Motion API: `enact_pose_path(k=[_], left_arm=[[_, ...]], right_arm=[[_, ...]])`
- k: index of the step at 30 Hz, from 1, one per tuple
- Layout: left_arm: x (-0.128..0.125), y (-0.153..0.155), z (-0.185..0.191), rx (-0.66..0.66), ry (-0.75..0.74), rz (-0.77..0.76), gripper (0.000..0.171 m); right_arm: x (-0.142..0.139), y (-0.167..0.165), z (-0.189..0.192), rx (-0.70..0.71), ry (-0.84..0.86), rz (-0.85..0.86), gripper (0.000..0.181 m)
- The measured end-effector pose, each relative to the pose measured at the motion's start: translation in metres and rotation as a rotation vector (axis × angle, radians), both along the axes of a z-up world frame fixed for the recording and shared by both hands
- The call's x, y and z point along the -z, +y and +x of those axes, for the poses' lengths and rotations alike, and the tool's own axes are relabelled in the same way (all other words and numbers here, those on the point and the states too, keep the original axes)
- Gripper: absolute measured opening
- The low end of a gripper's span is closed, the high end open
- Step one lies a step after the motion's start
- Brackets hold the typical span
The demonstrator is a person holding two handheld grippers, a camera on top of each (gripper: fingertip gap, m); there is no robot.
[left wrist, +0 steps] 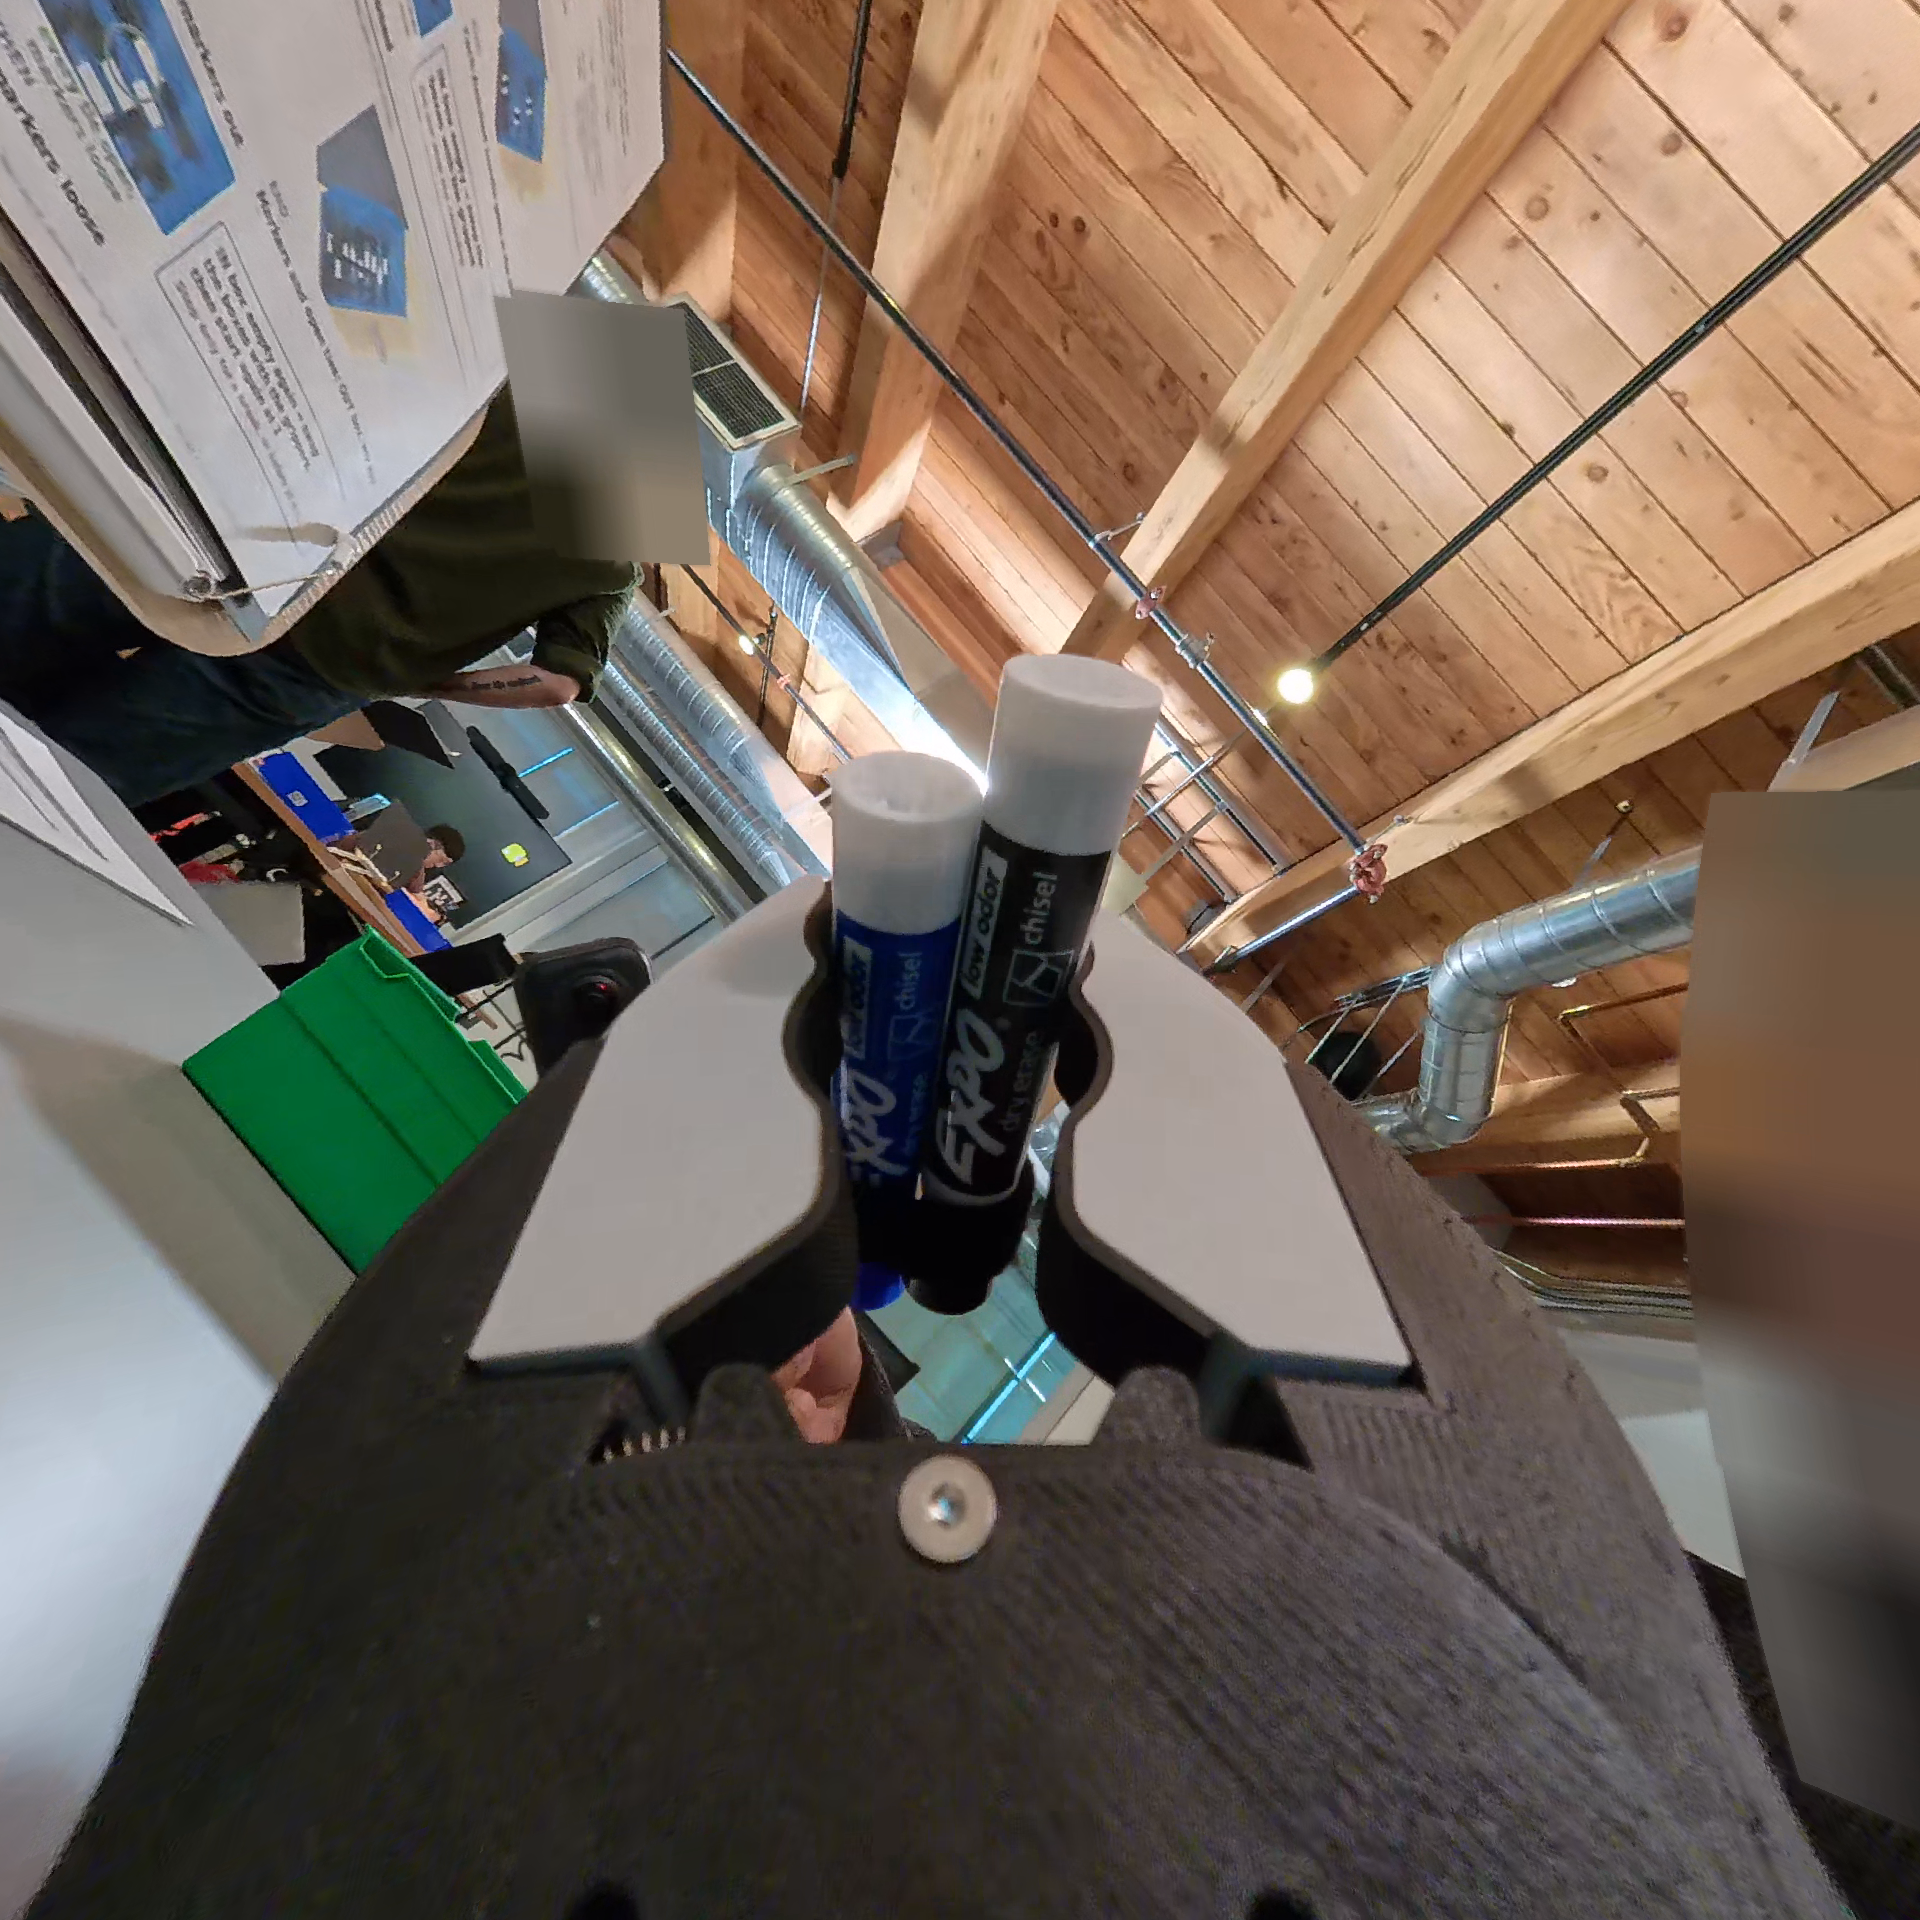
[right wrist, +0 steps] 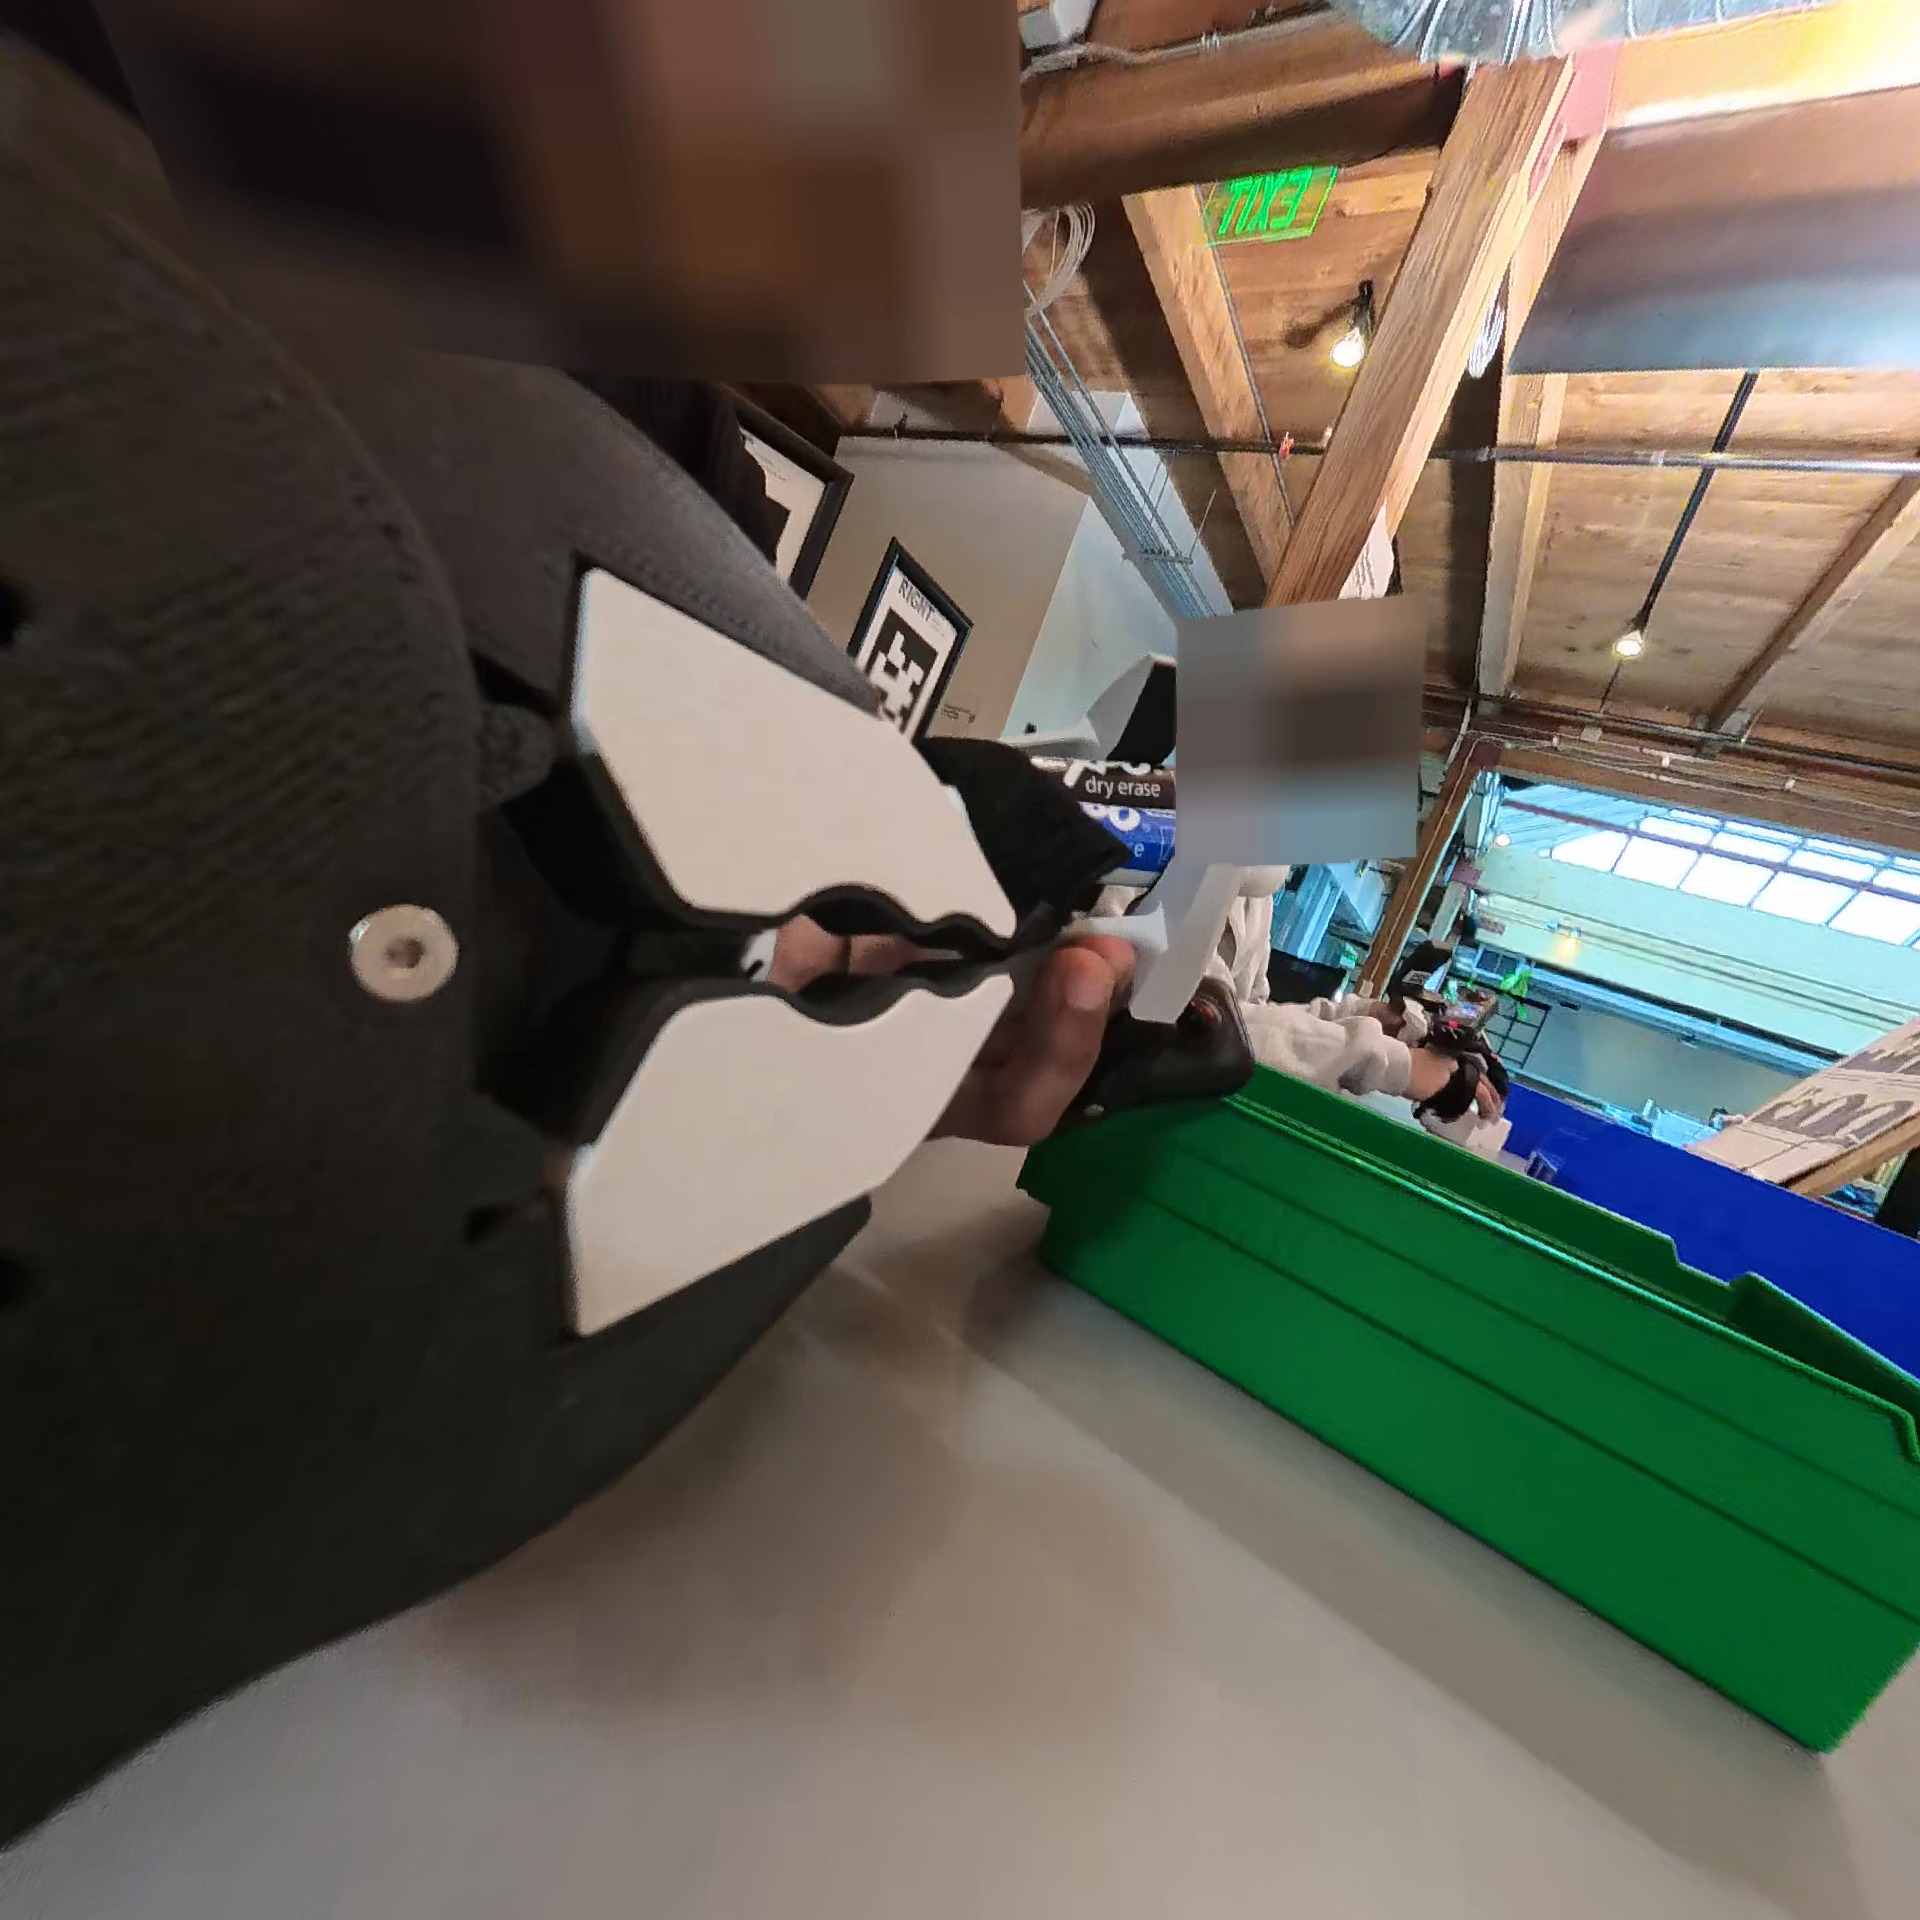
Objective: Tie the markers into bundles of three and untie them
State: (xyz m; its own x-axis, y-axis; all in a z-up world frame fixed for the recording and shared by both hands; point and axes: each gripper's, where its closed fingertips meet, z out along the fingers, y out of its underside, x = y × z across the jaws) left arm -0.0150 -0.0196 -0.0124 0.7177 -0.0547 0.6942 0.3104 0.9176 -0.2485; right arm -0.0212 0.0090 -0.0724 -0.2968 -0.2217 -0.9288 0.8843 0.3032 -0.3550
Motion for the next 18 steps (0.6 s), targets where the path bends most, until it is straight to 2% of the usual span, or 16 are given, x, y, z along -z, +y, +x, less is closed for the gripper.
enact_pose_path(k=[2,5,7,9,13,14,17,18], left_arm=[[0.001,0.002,-0.001,0.010,-0.006,-0.004,0.040],[0.005,0.002,-0.002,0.005,-0.020,-0.016,0.041],[0.001,0.000,-0.001,0.005,-0.004,-0.001,0.040],[-0.002,-0.002,0.001,-0.001,0.004,-0.006,0.040],[0.005,-0.001,-0.003,-0.022,-0.022,-0.030,0.042],[0.001,-0.002,0.000,-0.017,-0.005,-0.015,0.041],[-0.006,-0.006,0.002,-0.019,0.016,-0.020,0.041],[-0.004,-0.006,0.000,-0.037,0.004,-0.040,0.041]], right_arm=[[0.006,-0.002,-0.001,0.027,0.079,0.045,0.001],[0.013,-0.004,-0.004,0.117,0.391,0.170,0.001],[0.006,-0.004,-0.004,0.154,0.520,0.201,0.001],[0.003,-0.004,-0.004,0.166,0.524,0.194,0.001],[0.015,-0.006,-0.005,0.161,0.586,0.221,0.002],[0.010,-0.007,-0.003,0.161,0.529,0.189,0.002],[-0.009,-0.002,-0.009,0.140,0.131,0.018,0.001],[-0.003,-0.001,-0.012,0.146,0.113,0.021,0.001]])
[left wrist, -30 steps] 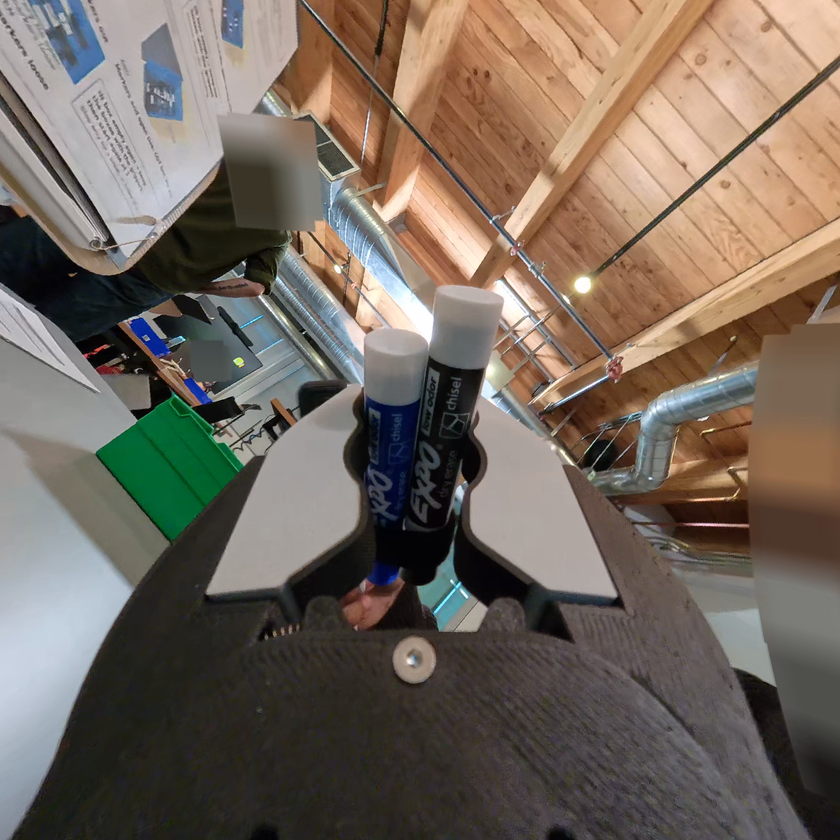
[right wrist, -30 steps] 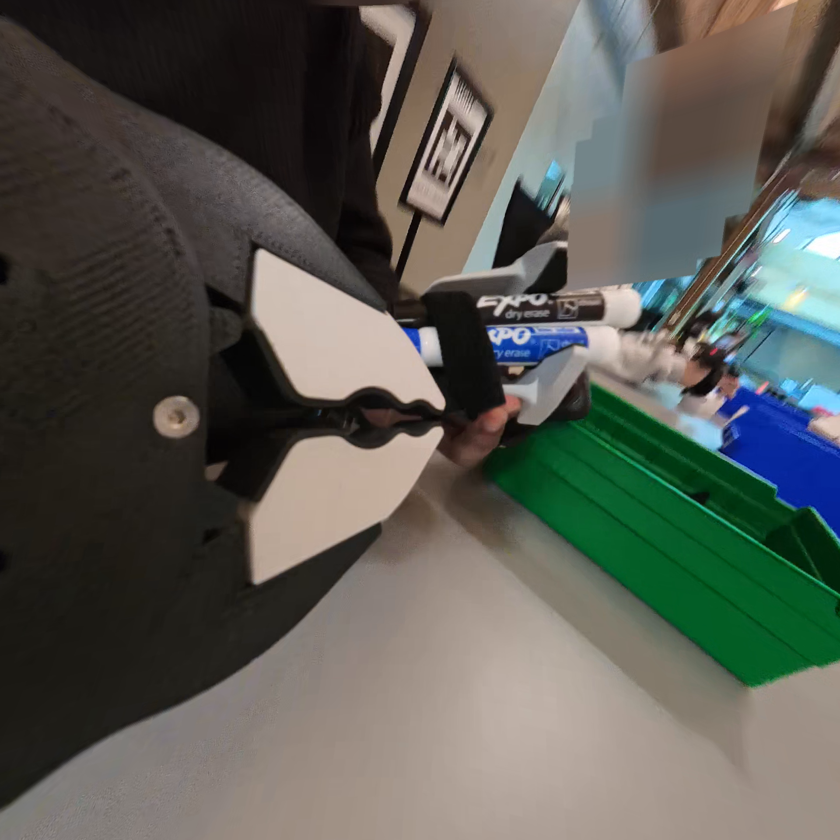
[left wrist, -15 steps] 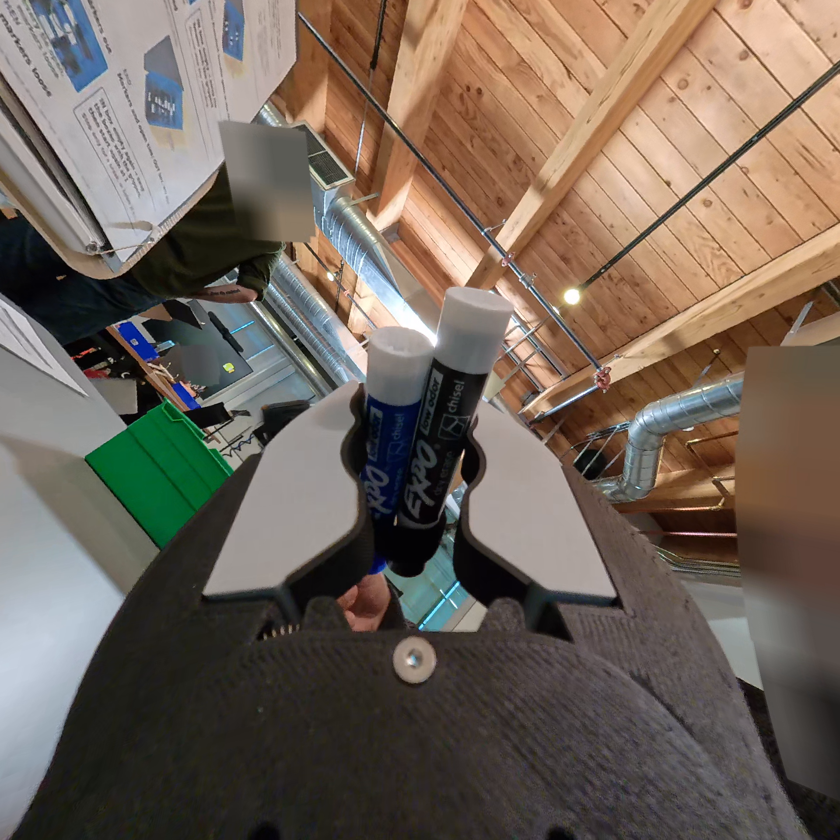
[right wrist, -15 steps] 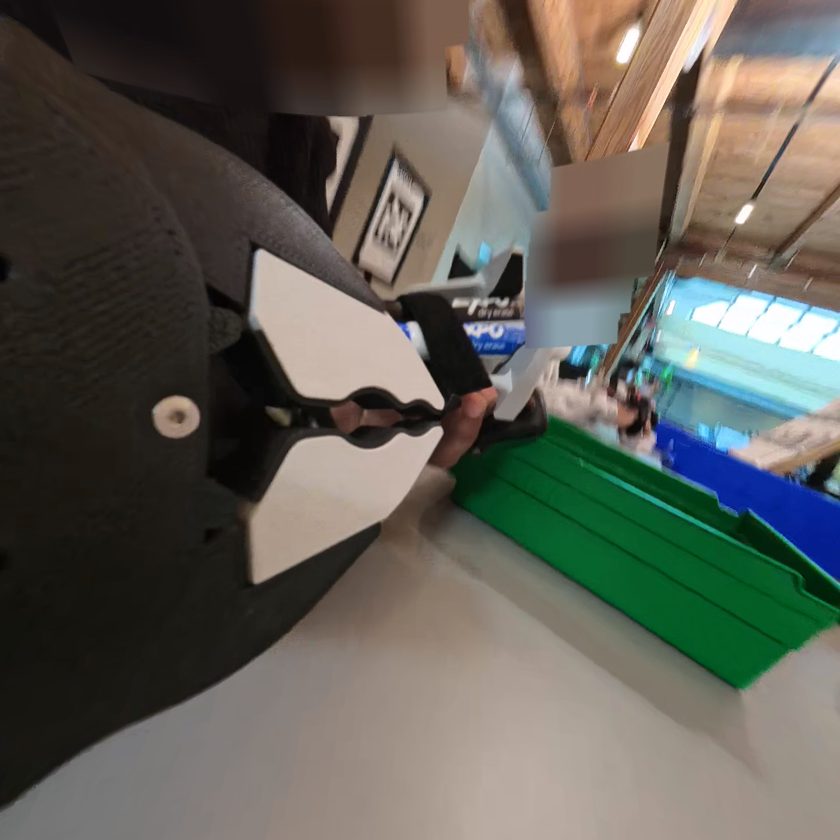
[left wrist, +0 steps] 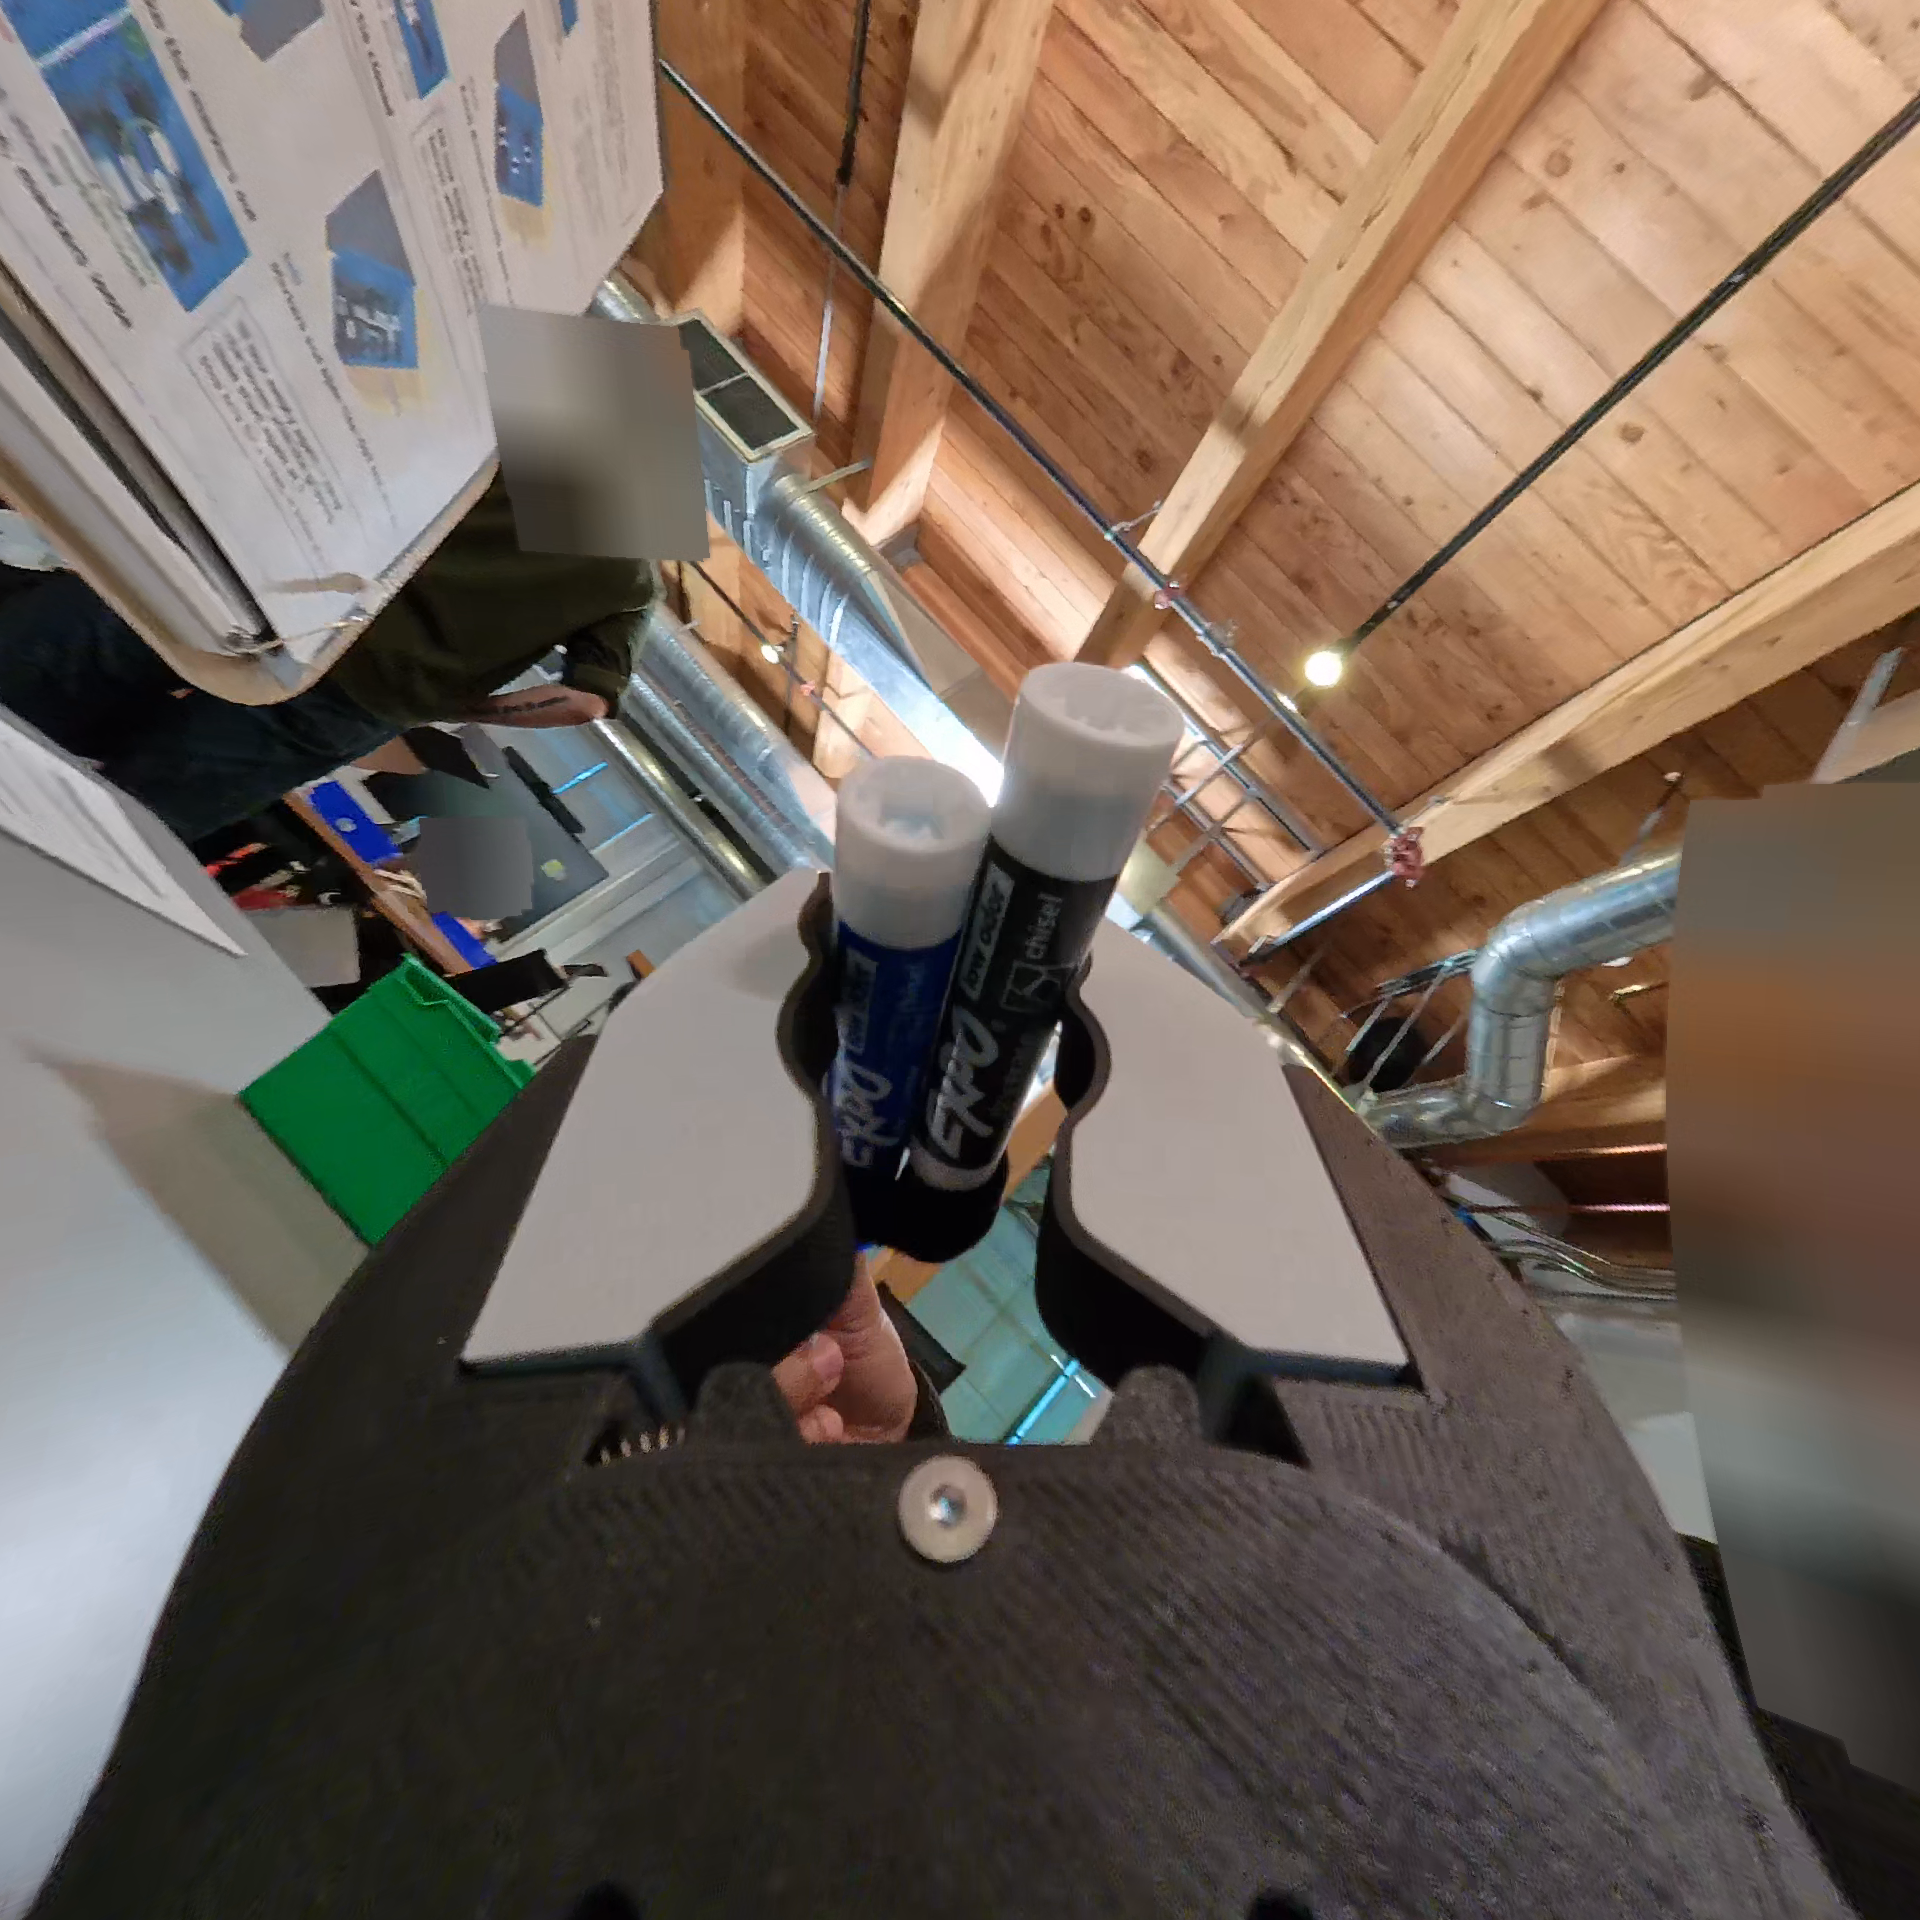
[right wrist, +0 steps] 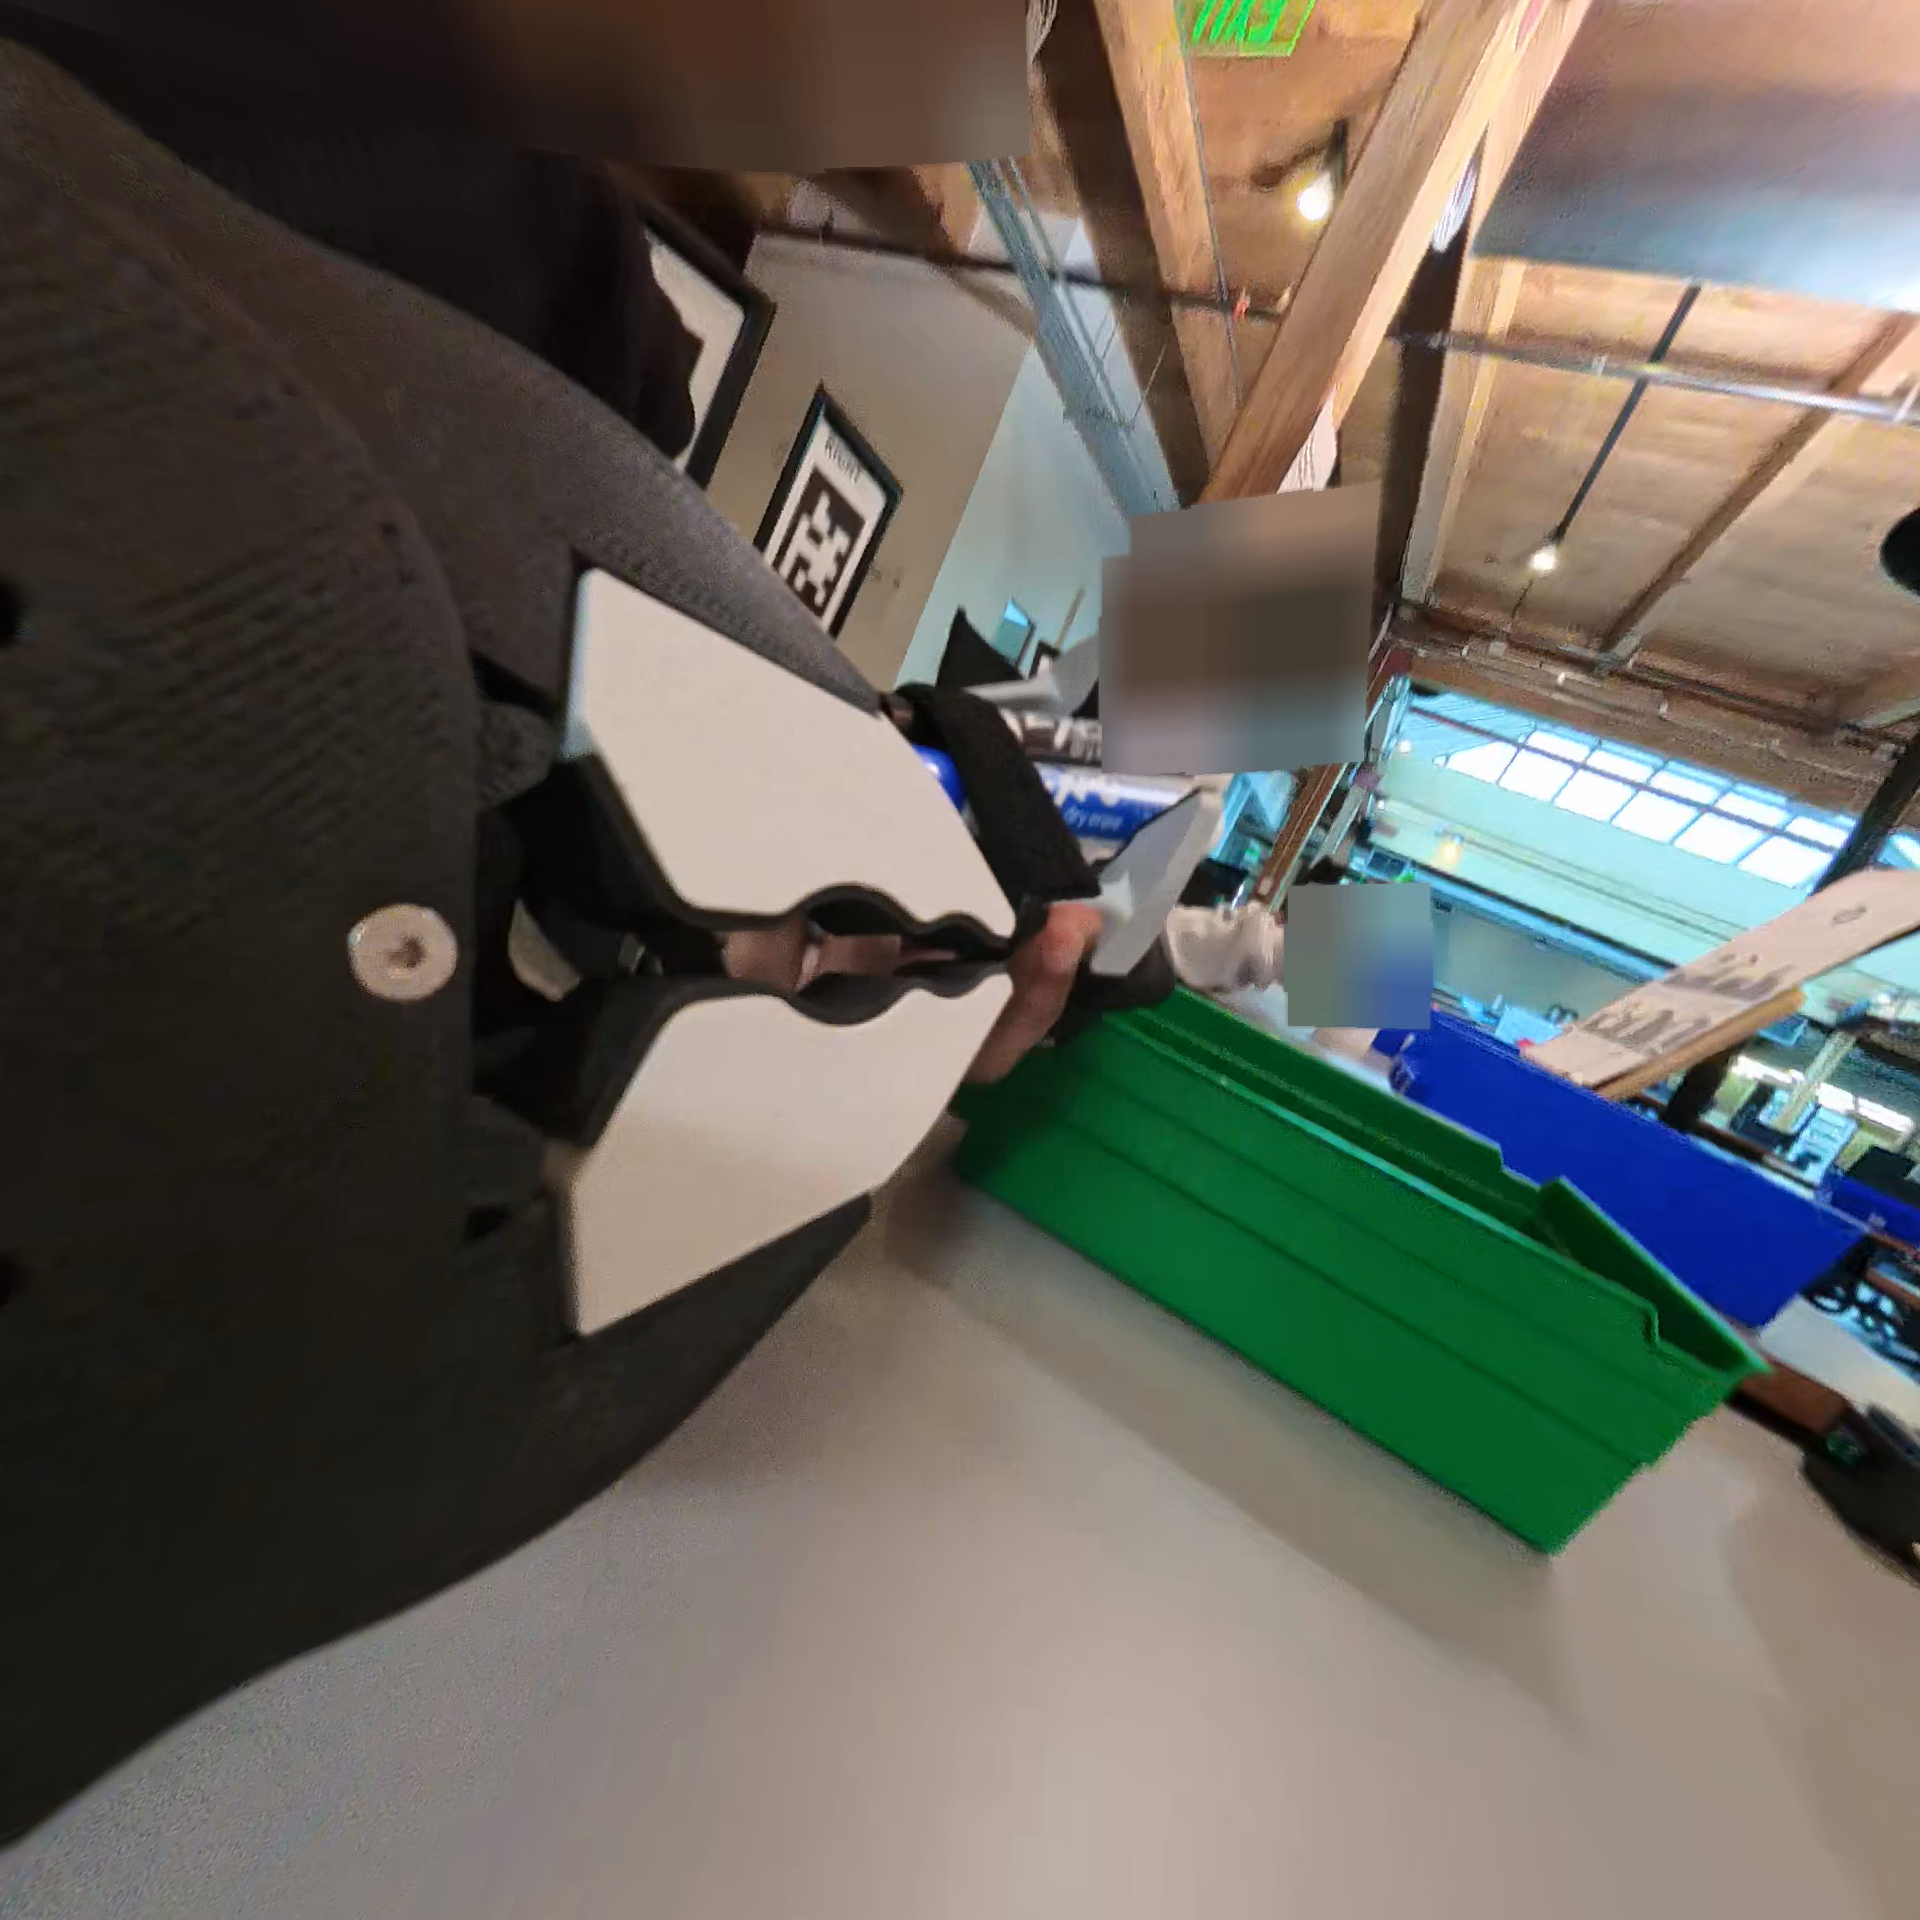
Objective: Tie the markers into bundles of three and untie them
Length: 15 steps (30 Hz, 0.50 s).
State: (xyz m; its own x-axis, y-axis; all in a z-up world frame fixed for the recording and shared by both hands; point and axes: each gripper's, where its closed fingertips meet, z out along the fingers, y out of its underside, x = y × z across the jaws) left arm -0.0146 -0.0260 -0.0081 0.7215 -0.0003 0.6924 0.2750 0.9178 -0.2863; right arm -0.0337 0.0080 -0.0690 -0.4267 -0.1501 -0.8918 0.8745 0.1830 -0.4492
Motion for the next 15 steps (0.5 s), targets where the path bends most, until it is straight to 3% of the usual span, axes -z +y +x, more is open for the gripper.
enact_pose_path(k=[5,11,15], left_arm=[[0.002,0.001,0.000,0.002,-0.002,0.019,0.042],[0.003,0.009,0.000,-0.006,-0.001,-0.047,0.043],[0.005,0.010,0.000,0.001,0.001,-0.051,0.043]], right_arm=[[0.000,0.000,-0.004,0.036,0.058,0.010,0.001],[0.007,0.000,-0.008,0.111,0.337,0.122,0.001],[0.011,-0.001,-0.007,0.142,0.725,0.257,0.002]])
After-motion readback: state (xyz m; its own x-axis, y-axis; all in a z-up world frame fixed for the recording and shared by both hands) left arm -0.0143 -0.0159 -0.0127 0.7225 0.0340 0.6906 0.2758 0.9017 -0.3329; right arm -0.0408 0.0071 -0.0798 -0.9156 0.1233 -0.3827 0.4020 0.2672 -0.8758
